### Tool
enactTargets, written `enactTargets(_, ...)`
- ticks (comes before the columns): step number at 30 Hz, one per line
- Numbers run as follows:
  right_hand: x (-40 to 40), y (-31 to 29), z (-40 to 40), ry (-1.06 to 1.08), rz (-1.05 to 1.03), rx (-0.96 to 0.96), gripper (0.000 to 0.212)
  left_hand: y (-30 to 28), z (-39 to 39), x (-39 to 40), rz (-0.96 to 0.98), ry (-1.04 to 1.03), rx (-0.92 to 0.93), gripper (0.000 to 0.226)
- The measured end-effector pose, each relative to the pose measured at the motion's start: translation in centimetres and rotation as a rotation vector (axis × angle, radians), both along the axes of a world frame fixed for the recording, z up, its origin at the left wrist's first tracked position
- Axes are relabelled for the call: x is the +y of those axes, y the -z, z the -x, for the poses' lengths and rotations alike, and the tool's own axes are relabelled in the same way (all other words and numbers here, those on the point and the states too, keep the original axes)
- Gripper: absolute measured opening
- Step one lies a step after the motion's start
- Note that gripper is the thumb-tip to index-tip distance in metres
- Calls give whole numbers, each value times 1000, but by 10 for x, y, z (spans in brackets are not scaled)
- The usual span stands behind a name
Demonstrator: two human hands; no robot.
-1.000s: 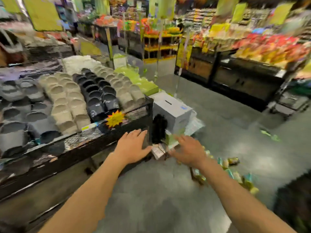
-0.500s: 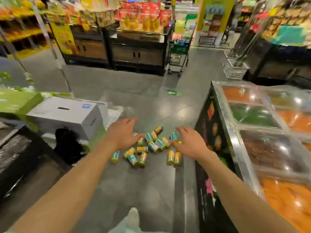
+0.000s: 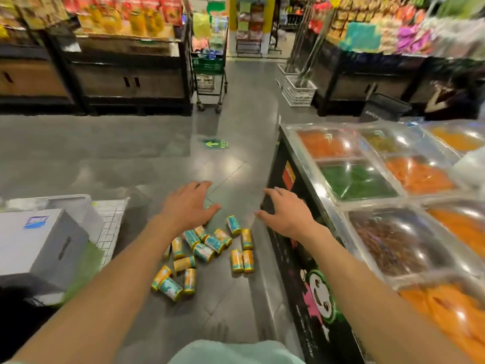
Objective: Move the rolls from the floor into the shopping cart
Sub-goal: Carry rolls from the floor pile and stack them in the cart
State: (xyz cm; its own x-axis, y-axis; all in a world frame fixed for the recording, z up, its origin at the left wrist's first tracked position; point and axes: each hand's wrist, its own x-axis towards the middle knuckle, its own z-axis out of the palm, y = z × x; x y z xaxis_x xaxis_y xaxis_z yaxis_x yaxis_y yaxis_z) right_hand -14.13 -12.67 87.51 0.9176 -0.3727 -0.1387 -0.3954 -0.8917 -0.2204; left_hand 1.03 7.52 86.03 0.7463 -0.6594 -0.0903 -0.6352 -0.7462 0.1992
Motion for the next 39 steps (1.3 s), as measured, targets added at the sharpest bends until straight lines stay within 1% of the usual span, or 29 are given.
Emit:
enactTargets(5,-40,7,-62,33,-34,4,78,6,-57,-37,-12,-6,16,72)
enactTargets(9,-77,24,-119,8,-44,24,78,16,-97,-70,-41,-28,19,71)
enactTargets(14,-126,61,-181,-48,-58,63,77,54,-145,-111,-53,-103,65,70)
enactTargets(18,-159,111,-219,-37,-70,97,76,110,-180,-137,-32,-143,106,67)
enactTargets(20,-166,153,-237,-8,-105,133,74,155,-196,-146,-34,-149,132,65)
enactTargets(23,-170,237,-254,7,-153,208,73,247,-209,-159,-80,-137,195,66)
enactTargets(27,-179,374,-261,8,-172,328,75,389,-214,-168,-103,-116,231,62)
enactTargets(30,-185,484,-259,33,-189,409,76,503,-213,-171,-107,-144,254,61)
enactTargets(35,-196,662,-249,103,-217,440,67,683,-207,-174,-124,-146,336,62)
enactTargets(39,-204,776,-241,209,-308,431,63,795,-204,-183,-131,-127,340,60)
